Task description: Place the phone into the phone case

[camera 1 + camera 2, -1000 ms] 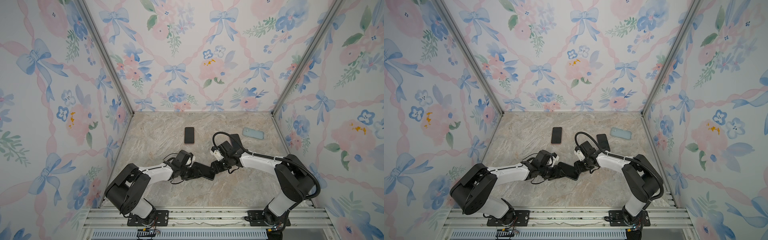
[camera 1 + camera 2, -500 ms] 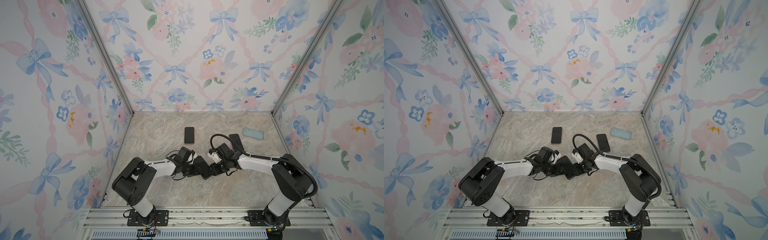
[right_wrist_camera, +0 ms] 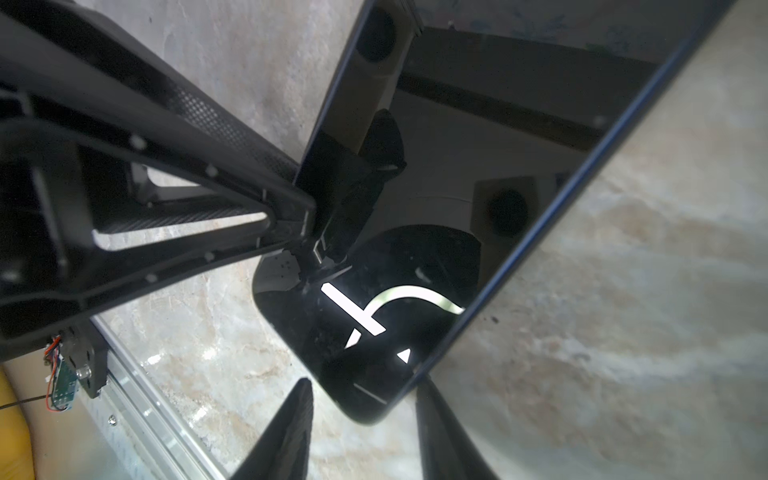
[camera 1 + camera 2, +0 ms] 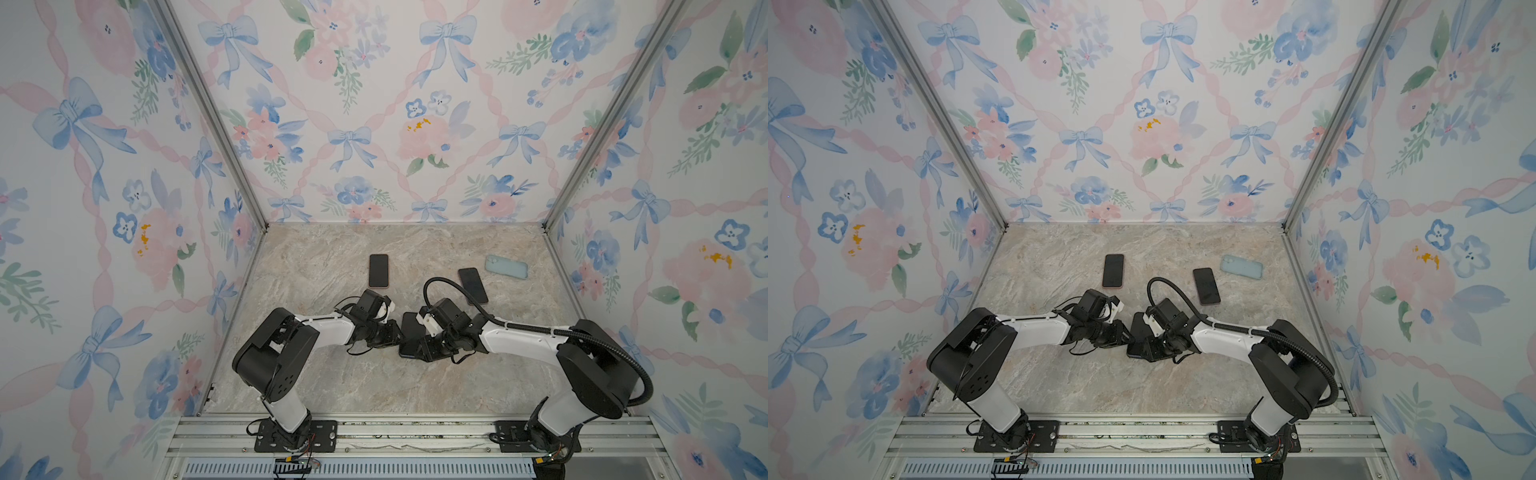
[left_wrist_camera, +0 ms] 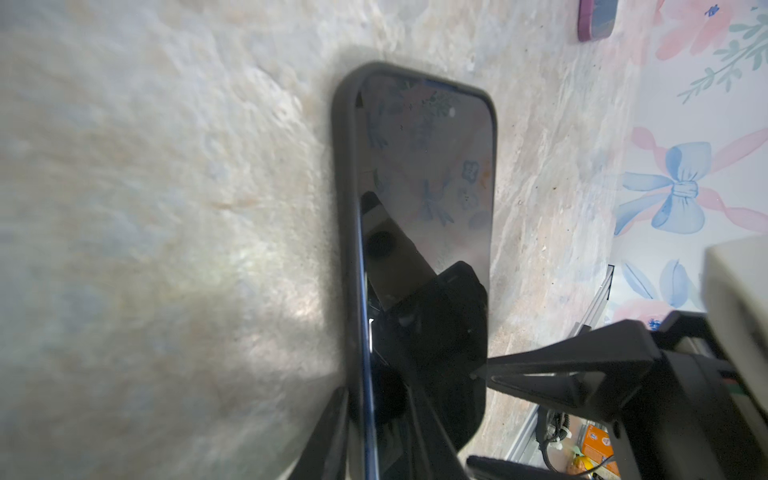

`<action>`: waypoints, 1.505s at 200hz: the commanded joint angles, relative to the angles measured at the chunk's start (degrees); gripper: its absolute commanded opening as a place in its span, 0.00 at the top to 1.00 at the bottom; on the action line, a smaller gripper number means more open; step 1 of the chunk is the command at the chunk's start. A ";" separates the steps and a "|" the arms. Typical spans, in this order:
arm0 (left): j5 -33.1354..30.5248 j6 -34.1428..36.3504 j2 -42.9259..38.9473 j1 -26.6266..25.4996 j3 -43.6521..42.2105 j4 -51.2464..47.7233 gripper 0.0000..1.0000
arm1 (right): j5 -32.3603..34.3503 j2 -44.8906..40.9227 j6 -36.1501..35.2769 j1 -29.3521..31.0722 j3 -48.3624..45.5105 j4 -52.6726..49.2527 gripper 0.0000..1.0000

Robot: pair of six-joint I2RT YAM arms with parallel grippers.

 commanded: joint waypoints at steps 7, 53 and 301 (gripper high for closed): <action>-3.19 0.48 -1.14 -0.90 -0.72 -6.44 0.73 | 10.03 -6.76 12.55 0.72 -1.48 -2.21 0.49; -5.32 -5.04 -6.00 -3.07 -0.16 -11.48 0.70 | 14.16 -9.09 31.11 2.84 -4.91 2.05 0.45; -9.26 -7.88 -2.33 -7.53 3.36 -15.83 0.97 | 8.48 1.96 30.67 4.00 -3.17 11.63 0.47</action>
